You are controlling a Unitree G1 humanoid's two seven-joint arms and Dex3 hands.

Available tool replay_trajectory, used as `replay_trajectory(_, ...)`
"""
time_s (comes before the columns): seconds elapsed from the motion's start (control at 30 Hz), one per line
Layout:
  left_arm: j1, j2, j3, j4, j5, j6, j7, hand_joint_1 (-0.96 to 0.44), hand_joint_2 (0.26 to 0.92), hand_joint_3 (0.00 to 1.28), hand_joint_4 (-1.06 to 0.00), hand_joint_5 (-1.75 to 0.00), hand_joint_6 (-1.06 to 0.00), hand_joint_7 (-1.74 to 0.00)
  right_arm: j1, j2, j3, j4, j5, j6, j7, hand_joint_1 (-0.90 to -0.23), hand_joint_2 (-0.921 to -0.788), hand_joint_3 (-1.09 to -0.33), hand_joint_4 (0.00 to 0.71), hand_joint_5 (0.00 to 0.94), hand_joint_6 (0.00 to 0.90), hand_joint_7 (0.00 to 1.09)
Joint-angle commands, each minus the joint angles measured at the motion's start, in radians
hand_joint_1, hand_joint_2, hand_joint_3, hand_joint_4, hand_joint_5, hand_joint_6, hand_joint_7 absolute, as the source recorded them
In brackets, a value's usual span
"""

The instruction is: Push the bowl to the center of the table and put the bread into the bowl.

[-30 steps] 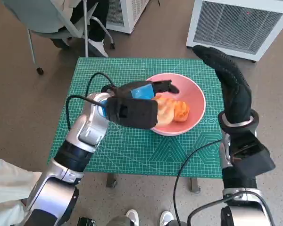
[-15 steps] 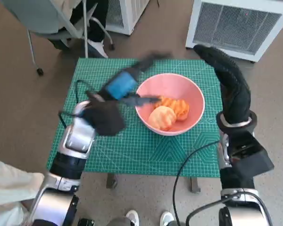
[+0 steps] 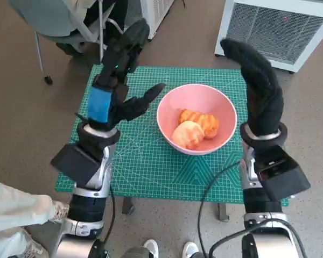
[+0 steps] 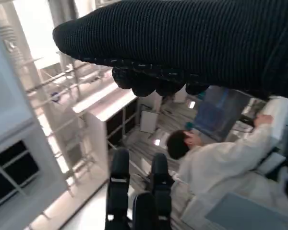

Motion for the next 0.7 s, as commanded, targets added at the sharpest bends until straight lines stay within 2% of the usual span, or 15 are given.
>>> replay_trajectory(0.03,0.017,0.004,0.016,-0.004,-0.023,-0.056,-0.004,-0.37,0.921,0.35,-0.32,0.00,-0.14,-0.52,0.009,0.009,0.011,-0.049,0.034,0.060,0.016,-0.547,-0.921,-0.797,0.298,0.123,0.049,0.78)
replay_trajectory(0.3,0.008,-0.001,0.022,0.035,-0.086,-0.111,-0.046,-0.39,0.921,0.35,-0.33,0.00,-0.17,-0.46,0.005,0.009,0.023,-0.094,0.082,0.099,0.057,-0.562,-0.921,-0.768,0.310,0.115,0.058,0.78)
replay_trajectory(0.7,0.019,-0.001,0.012,0.033,-0.086,-0.141,-0.066,-0.39,0.921,0.36,-0.34,-0.01,-0.18,-0.44,0.010,0.009,0.016,-0.094,0.124,0.115,0.106,-0.578,-0.921,-0.747,0.316,0.103,0.058,0.77)
